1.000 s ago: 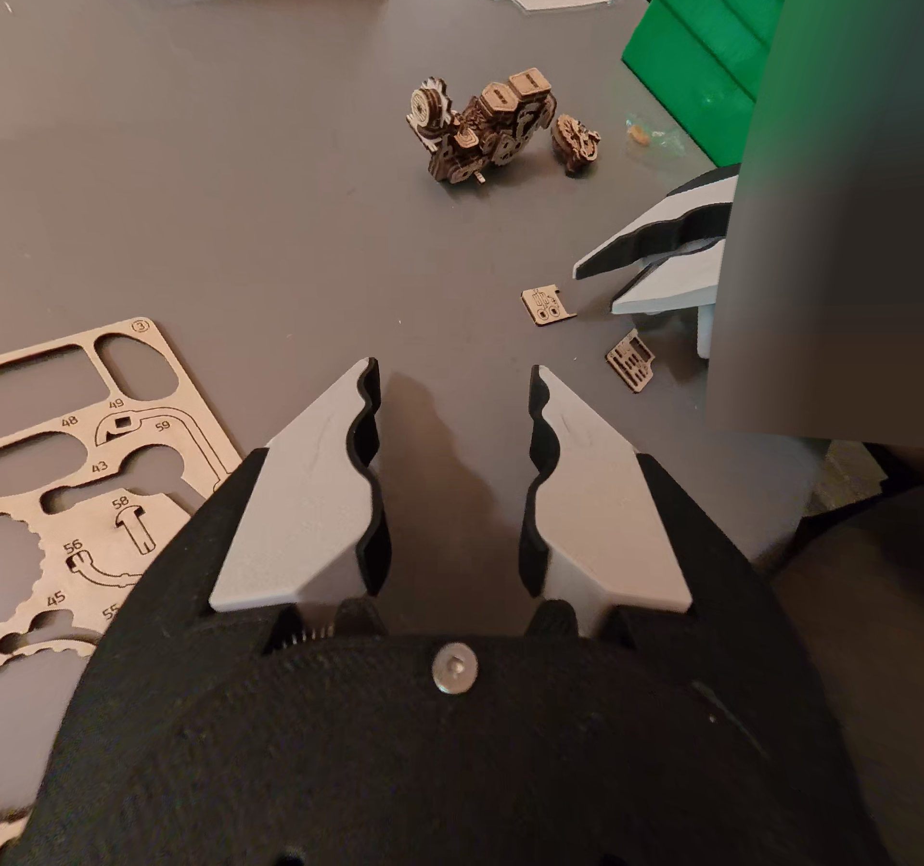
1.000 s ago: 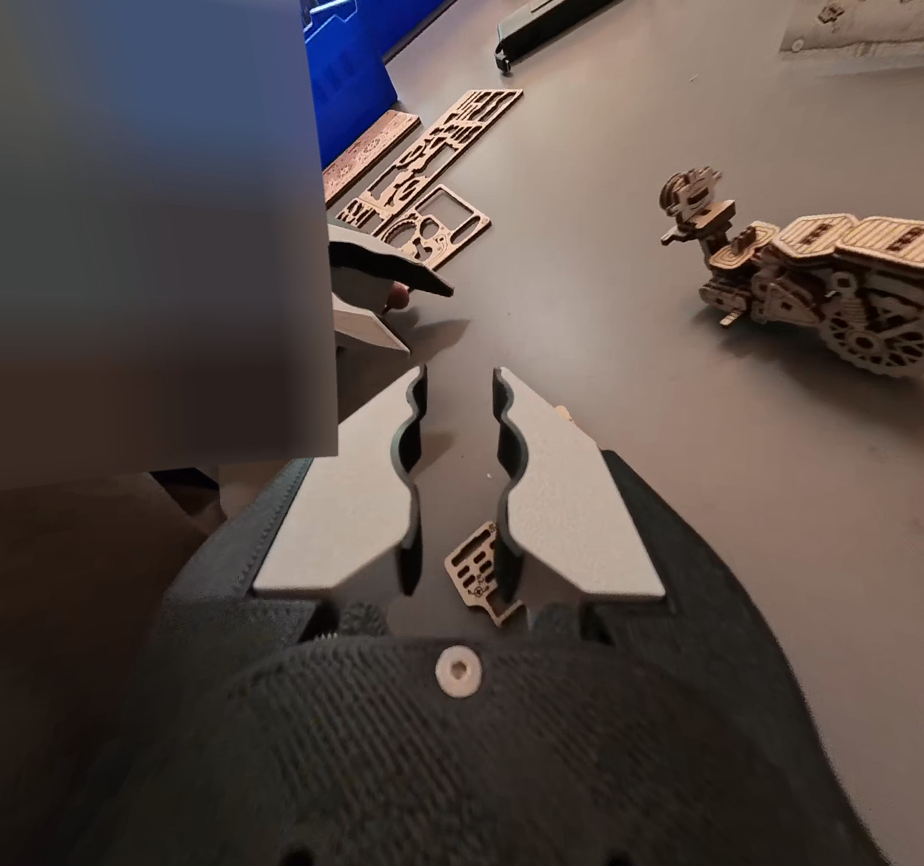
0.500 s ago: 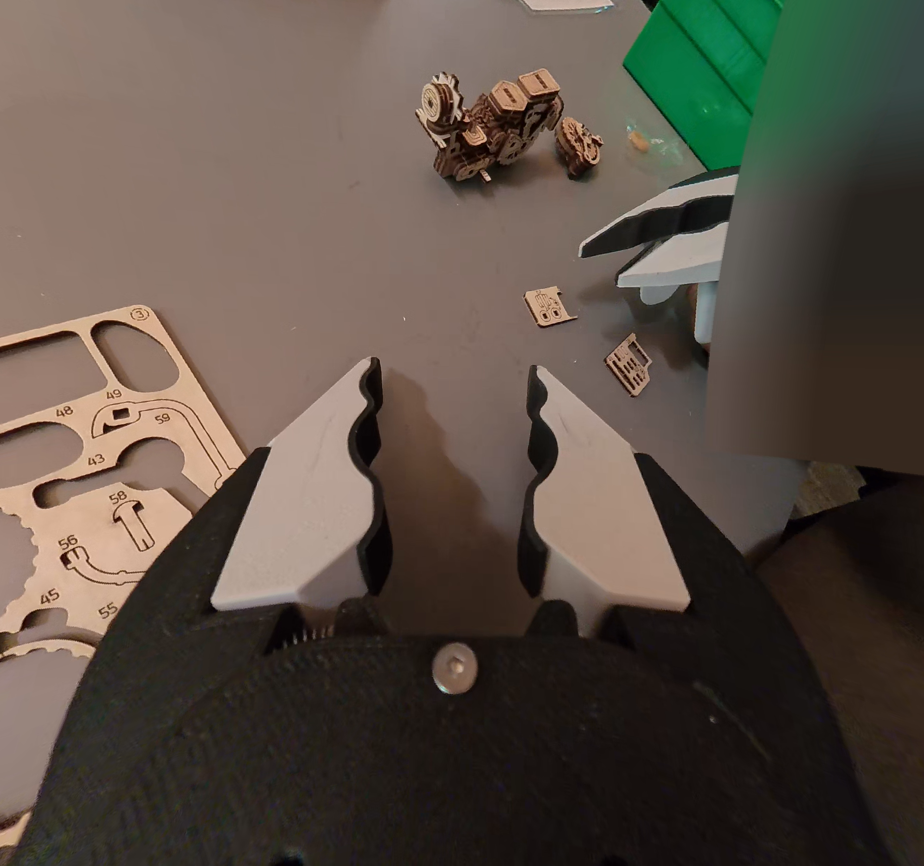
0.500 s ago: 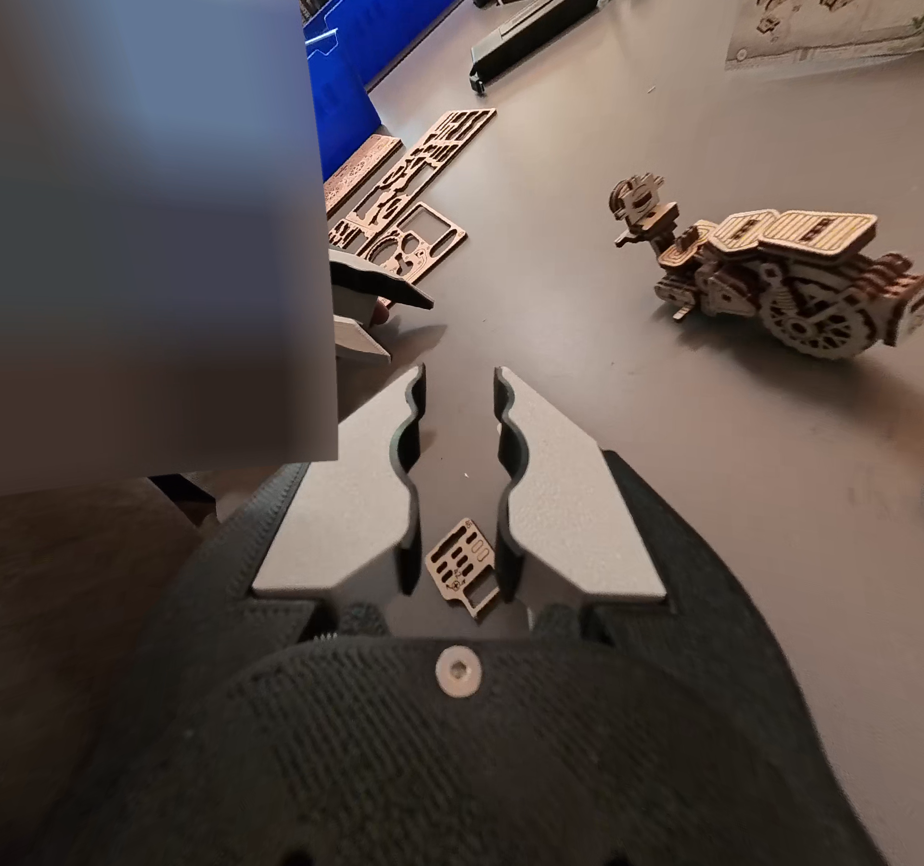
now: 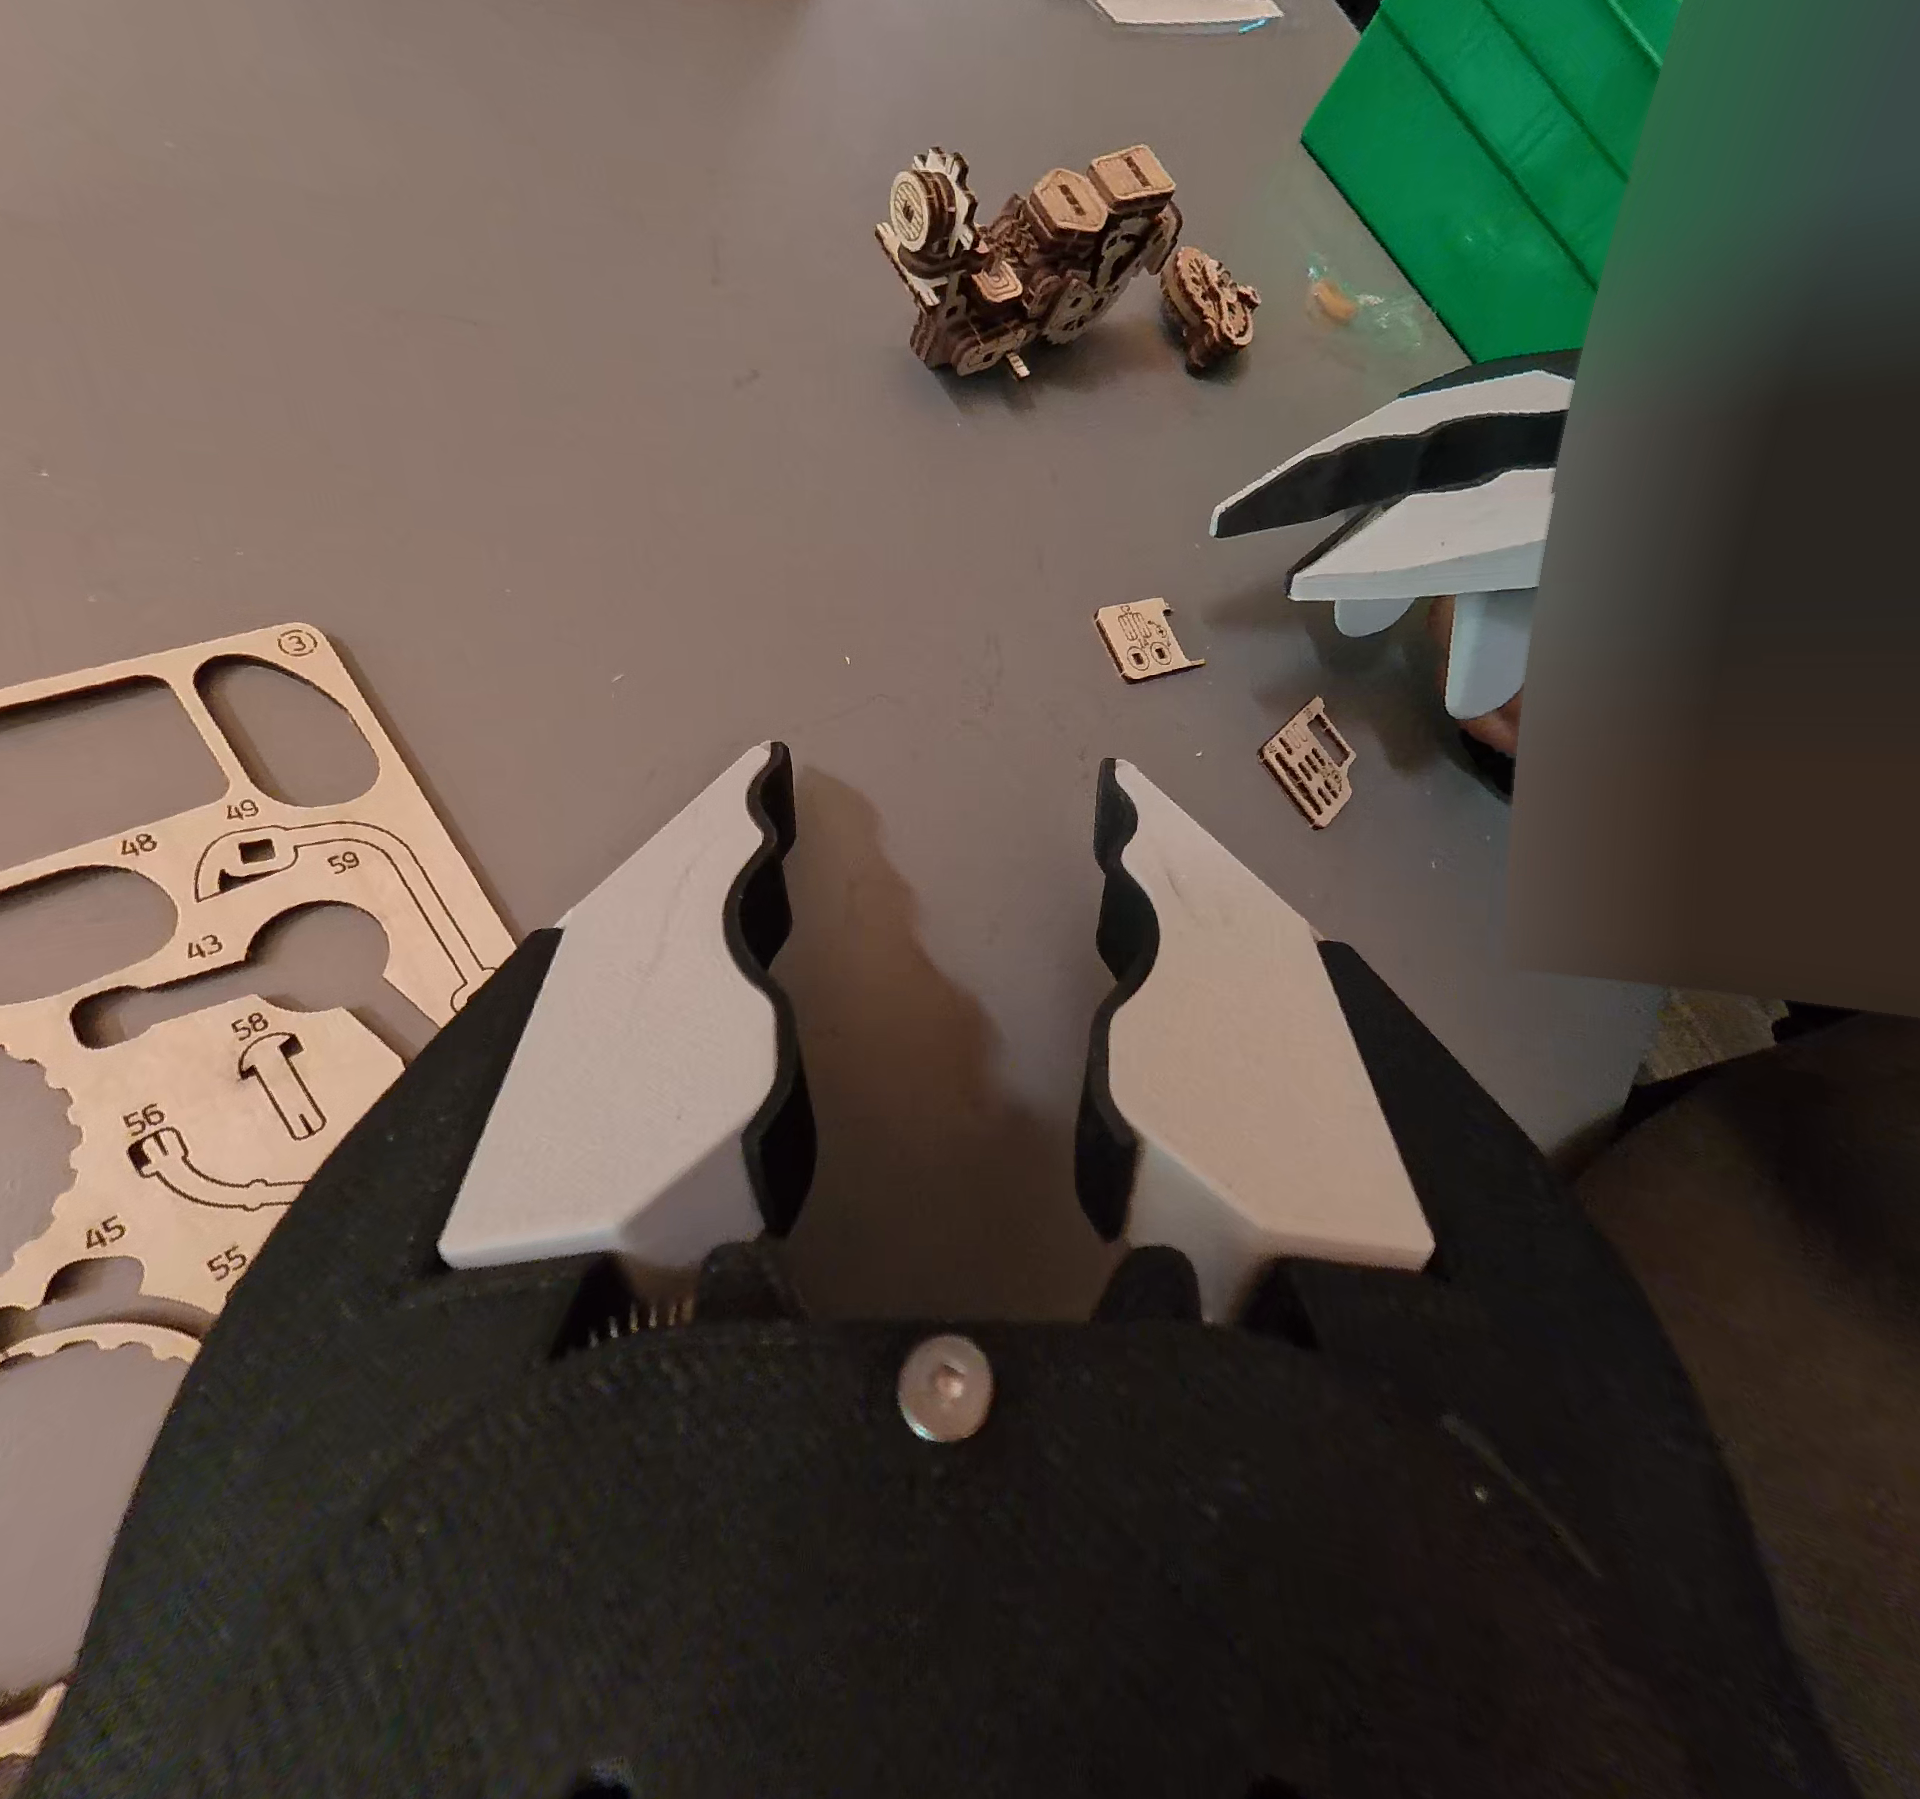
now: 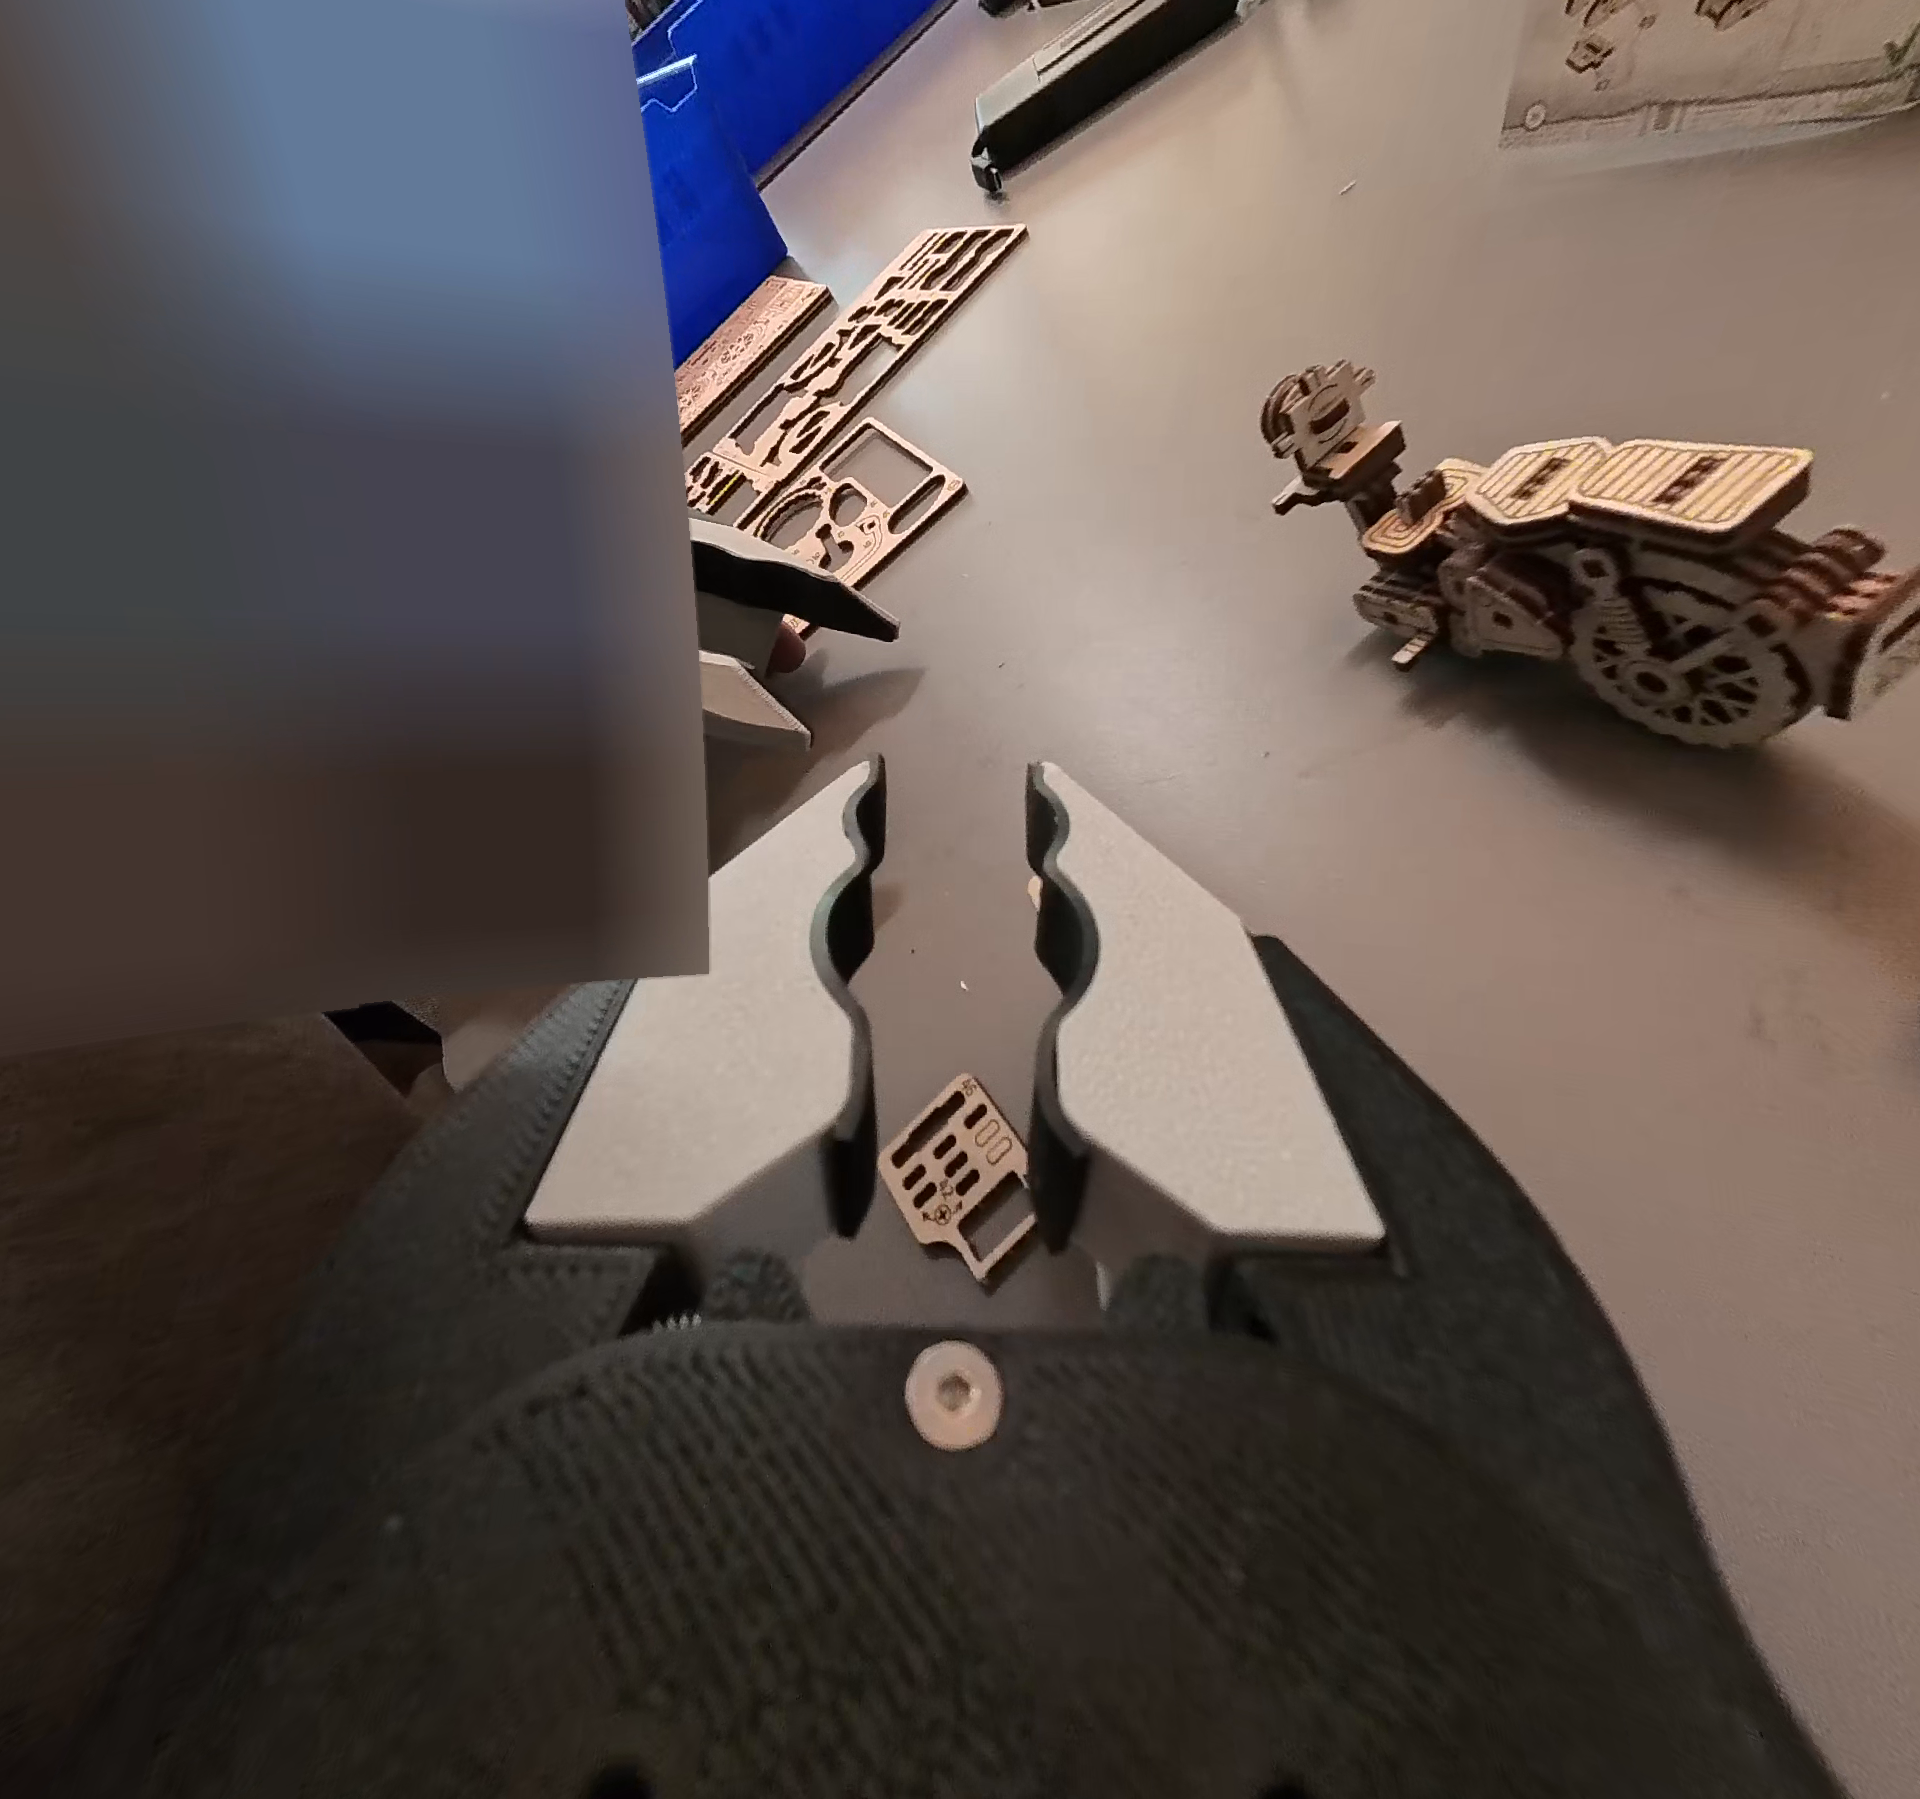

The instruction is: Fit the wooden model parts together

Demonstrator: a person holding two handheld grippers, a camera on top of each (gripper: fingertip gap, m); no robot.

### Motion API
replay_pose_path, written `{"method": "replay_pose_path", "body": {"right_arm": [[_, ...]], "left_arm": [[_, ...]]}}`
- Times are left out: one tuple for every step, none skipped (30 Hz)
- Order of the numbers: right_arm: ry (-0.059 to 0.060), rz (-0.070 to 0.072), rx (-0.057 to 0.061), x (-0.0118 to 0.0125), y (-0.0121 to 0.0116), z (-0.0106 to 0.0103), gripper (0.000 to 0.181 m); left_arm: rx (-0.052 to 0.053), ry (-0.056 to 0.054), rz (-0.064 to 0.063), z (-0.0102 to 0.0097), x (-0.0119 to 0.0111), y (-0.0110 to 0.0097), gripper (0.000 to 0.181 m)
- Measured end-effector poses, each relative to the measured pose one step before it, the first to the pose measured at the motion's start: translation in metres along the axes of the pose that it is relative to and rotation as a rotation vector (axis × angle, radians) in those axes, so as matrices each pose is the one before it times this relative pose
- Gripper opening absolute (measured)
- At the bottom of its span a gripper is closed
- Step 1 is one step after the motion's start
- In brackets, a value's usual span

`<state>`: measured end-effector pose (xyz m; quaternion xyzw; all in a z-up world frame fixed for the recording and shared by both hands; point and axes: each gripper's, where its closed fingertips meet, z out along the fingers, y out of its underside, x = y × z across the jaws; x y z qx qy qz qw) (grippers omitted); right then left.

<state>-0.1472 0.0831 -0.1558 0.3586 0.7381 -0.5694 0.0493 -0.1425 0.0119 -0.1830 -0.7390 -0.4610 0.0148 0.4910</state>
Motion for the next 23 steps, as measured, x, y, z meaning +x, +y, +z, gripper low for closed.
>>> {"method": "replay_pose_path", "body": {"right_arm": [[-0.0002, 0.0006, 0.0000, 0.00010, 0.00003, -0.00002, 0.025], [-0.0001, 0.0003, 0.0001, -0.00004, -0.00001, 0.00001, 0.025], [0.0001, 0.0000, 0.0000, 0.00002, 0.00000, 0.00000, 0.025], [0.0001, -0.0003, -0.0002, 0.00003, 0.00002, -0.00001, 0.025], [-0.0001, -0.0004, -0.0004, -0.00011, 0.00011, 0.00002, 0.025], [0.0001, -0.0004, -0.0002, -0.00001, 0.00002, 0.00008, 0.025], [0.0001, -0.0001, 0.0000, -0.00005, 0.00006, -0.00003, 0.025], [-0.0002, 0.0002, 0.0000, 0.00003, -0.00006, 0.00003, 0.025], [-0.0001, 0.0003, 0.0000, -0.00004, 0.00000, 0.00000, 0.025], [0.0000, 0.0004, -0.0001, 0.00002, 0.00009, 0.00003, 0.025], [-0.0001, 0.0002, 0.0000, 0.00009, -0.00005, -0.00005, 0.025], [-0.0001, 0.0001, 0.0001, -0.00002, -0.00002, 0.00001, 0.025], [-0.0001, -0.0001, 0.0000, 0.00000, 0.00000, 0.00000, 0.025], [0.0001, -0.0003, -0.0003, -0.00008, 0.00009, 0.00004, 0.025], [-0.0001, -0.0002, -0.0006, -0.00004, 0.00007, 0.00005, 0.025], [-0.0004, 0.0001, -0.0004, -0.00016, 0.00004, 0.00015, 0.025], [-0.0007, 0.0003, -0.0003, -0.00012, 0.00011, 0.00010, 0.025], [-0.0003, -0.0001, -0.0003, -0.00009, 0.00003, 0.00007, 0.025], [0.0002, -0.0006, -0.0003, -0.00006, 0.00009, 0.00003, 0.025], [0.0002, -0.0006, -0.0003, -0.00009, 0.00001, 0.00000, 0.025], [0.0001, -0.0006, -0.0001, 0.00006, 0.00002, -0.00001, 0.025], [0.0004, -0.0007, 0.0001, -0.00006, -0.00005, 0.00003, 0.025], [0.0008, -0.0011, -0.0001, -0.00005, -0.00003, -0.00014, 0.025]], "left_arm": [[0.0001, 0.0000, -0.0003, 0.00001, 0.00002, -0.00001, 0.057], [-0.0002, 0.0000, -0.0004, 0.00009, -0.00007, 0.00003, 0.057], [-0.0002, 0.0000, -0.0006, -0.00004, -0.00009, -0.00003, 0.057], [-0.0001, 0.0003, -0.0005, 0.00010, -0.00002, 0.00001, 0.057], [-0.0001, 0.0000, -0.0005, -0.00008, -0.00004, 0.00002, 0.057], [0.0000, -0.0003, -0.0004, 0.00005, -0.00008, -0.00007, 0.057], [-0.0005, 0.0001, -0.0003, 0.00002, -0.00002, 0.00000, 0.057], [-0.0004, 0.0000, -0.0004, 0.00000, -0.00014, 0.00007, 0.057], [0.0003, -0.0001, -0.0005, -0.00005, -0.00004, -0.00003, 0.057], [0.0001, -0.0001, -0.0007, -0.00002, -0.00009, -0.00007, 0.057], [-0.0001, 0.0003, -0.0004, 0.00000, 0.00007, 0.00001, 0.057], [-0.0005, 0.0000, -0.0005, 0.00007, -0.00007, 0.00007, 0.057], [-0.0004, 0.0001, -0.0004, -0.00005, -0.00008, 0.00000, 0.057], [0.0001, -0.0002, -0.0004, 0.00001, 0.00000, -0.00002, 0.057], [0.0002, 0.0001, -0.0003, -0.00005, -0.00004, -0.00002, 0.057], [0.0002, -0.0002, -0.0002, -0.00001, -0.00013, -0.00009, 0.057], [0.0001, -0.0002, -0.0001, -0.00004, 0.00004, 0.00005, 0.057], [0.0001, -0.0001, -0.0001, -0.00002, -0.00013, -0.00007, 0.057], [-0.0002, 0.0001, -0.0004, -0.00001, 0.00004, 0.00002, 0.057], [-0.0003, 0.0003, -0.0009, 0.00001, -0.00007, 0.00006, 0.057], [0.0005, 0.0002, -0.0010, -0.00006, -0.00010, -0.00012, 0.057], [0.0004, 0.0003, -0.0009, -0.00002, -0.00013, -0.00003, 0.057], [0.0004, 0.0000, -0.0007, -0.00004, -0.00001, -0.00005, 0.057]]}}
